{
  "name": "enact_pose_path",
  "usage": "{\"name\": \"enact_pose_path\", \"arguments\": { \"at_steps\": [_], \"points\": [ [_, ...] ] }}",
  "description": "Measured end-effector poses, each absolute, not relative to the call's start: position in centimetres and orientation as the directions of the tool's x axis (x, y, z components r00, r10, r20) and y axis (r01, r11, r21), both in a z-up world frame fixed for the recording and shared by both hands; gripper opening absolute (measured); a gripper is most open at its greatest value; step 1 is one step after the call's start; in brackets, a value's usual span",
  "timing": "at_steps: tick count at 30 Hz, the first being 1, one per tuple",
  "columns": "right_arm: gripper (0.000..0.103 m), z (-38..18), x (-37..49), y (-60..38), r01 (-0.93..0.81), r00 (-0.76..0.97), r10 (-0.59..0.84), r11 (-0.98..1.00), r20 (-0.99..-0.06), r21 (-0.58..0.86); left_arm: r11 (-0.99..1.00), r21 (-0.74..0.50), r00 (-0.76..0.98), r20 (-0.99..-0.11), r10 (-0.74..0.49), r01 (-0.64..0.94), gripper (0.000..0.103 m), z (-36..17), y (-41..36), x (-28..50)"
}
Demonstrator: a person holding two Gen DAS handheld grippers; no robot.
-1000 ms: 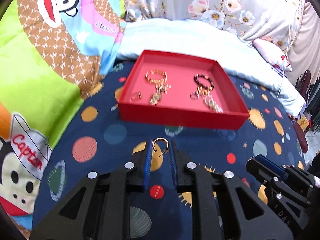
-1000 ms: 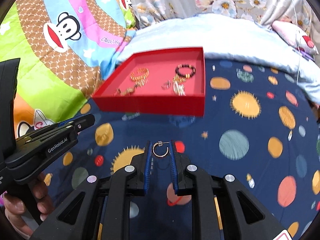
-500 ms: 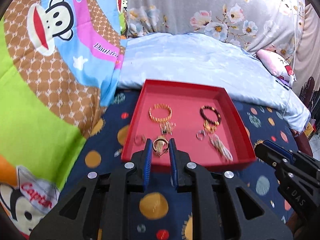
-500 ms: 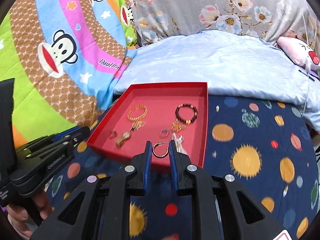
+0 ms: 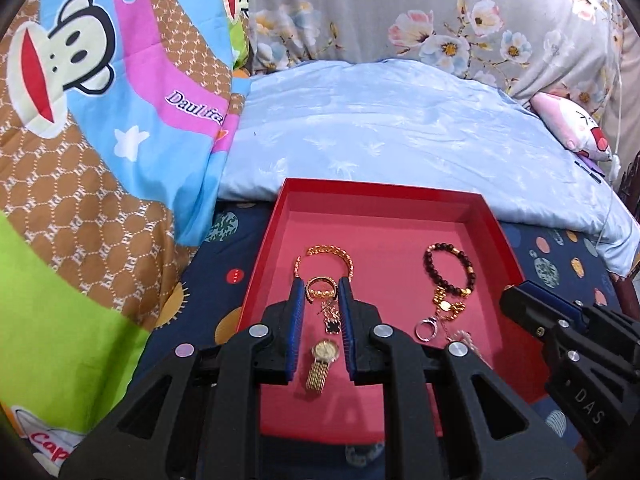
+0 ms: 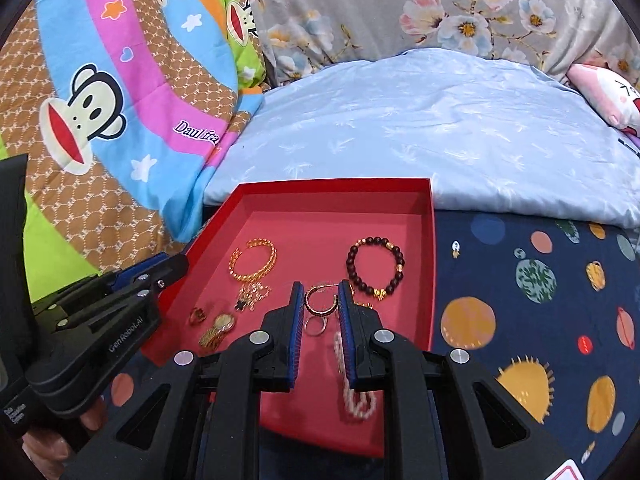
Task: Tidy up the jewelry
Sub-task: 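Carry both hoop earrings over the red tray with both tools, then lower the hoop earrings into the tray and open both tools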
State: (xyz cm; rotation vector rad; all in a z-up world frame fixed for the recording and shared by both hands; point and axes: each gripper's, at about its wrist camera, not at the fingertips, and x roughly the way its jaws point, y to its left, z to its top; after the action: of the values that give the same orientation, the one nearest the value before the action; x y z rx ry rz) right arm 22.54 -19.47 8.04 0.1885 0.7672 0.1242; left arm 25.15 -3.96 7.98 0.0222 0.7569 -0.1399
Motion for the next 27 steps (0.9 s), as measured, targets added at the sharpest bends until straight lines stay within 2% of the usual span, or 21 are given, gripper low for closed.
{"name": "enact_pose_path", "arguments": {
  "at_steps": [19, 21, 23, 27],
  "points": [
    [0.016, 6.0, 26.5, -18.8, -0.043, 0.696, 0.164, 0.981, -0.699, 0.188, 0.993, -0.022, 0.706, -0.701, -0.098, 0.115, 0.017, 6.3, -3.9, 28.3],
    [0.018, 6.0, 26.6, -18.8, -0.045, 0.7, 0.169, 0.98, -0.694, 0.193, 0.994, -0.021, 0.707, -0.701, -0.093, 0.11, 0.017, 6.3, -3.9, 28.4],
    [0.024, 6.1, 26.6, -18.8, -0.046, 0.704, 0.172, 0.979, -0.689, 0.198, 0.995, -0.015, 0.704, -0.705, -0.083, 0.103, 0.017, 6.2, -3.8, 28.5],
    [0.024, 6.4, 26.3, -19.1, -0.04, 0.709, 0.172, 0.978, -0.684, 0.204, 0.995, -0.018, 0.702, -0.707, -0.079, 0.094, 0.022, 6.3, -3.6, 28.4]
  ]
}}
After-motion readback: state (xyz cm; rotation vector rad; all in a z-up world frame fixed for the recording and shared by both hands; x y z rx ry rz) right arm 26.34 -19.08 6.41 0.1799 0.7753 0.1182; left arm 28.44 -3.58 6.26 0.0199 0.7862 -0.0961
